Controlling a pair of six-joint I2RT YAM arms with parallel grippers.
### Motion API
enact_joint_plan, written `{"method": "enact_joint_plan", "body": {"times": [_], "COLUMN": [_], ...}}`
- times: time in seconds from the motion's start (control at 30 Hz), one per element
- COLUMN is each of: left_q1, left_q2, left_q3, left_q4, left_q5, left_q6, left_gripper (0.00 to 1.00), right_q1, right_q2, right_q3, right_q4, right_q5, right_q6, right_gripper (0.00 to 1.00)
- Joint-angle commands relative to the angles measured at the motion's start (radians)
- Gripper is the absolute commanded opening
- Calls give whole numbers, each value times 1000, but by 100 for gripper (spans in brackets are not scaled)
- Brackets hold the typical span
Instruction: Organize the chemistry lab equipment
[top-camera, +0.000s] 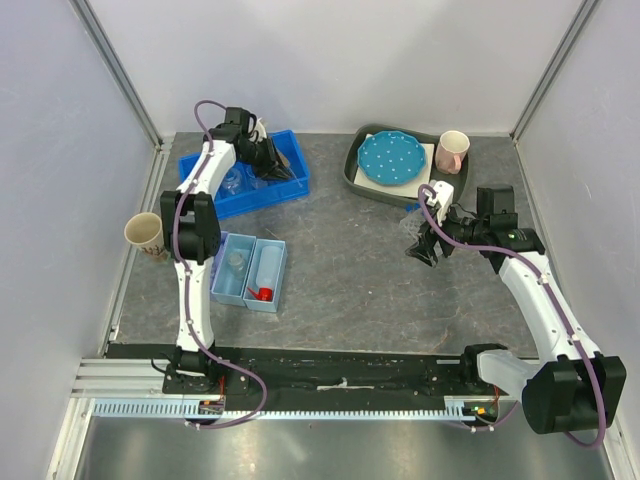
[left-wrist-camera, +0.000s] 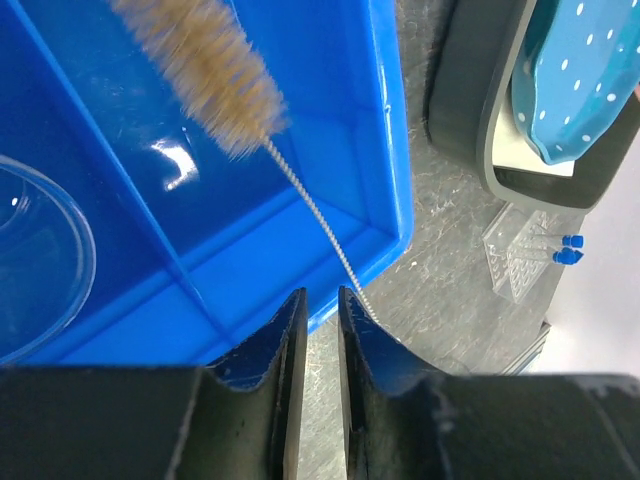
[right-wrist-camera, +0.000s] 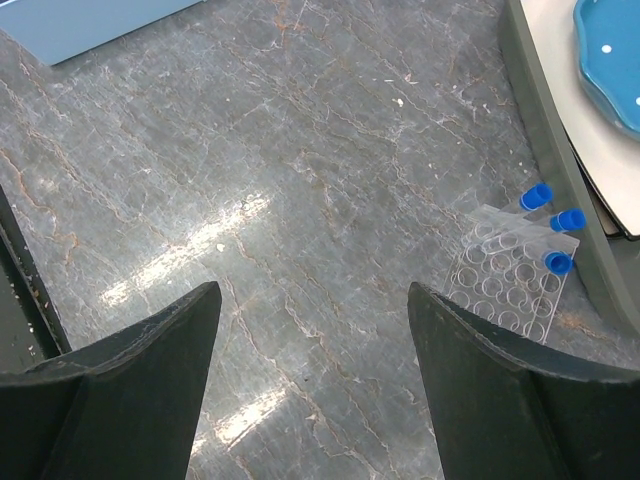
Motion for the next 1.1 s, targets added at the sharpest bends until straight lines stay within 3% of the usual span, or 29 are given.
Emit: {"method": "enact_joint_plan", "body": {"times": [0.0, 0.17, 0.33, 0.6, 0.73, 0.83, 0.93, 1.07], "left_q1": [3, 8, 18, 55, 92, 95, 95, 95], "left_q2": [-14, -70, -249, -793, -1063, -1286, -1448, -1559], "left_q3": [43, 42, -44, -610, -861, -1013, -1098, -1094], "left_q4": [-13, -15, 78, 477, 557, 580, 583, 498], "left_q5": [-19, -33, -53, -3, -68, -182, -162, -131], "left_q6": [35, 58, 95, 112, 77, 48, 69, 118], "left_gripper": [26, 30, 34, 55, 99, 100, 100, 100], "right_q1": [-2, -3, -3, -104, -141, -164, -167, -169], "right_q2": [2, 14, 16, -63, -113, -156, -161, -153], "right_q3": [0, 0, 3, -9, 33, 82, 142, 248], "right_q4": [8, 5, 8, 74, 105, 146, 206, 145], "right_q5": [-10, 4, 45, 82, 180, 312, 579, 648], "right_q6": [-27, -33, -34, 18, 111, 183, 456, 665], "right_gripper": [83, 83, 83, 87, 95, 98, 98, 98]}}
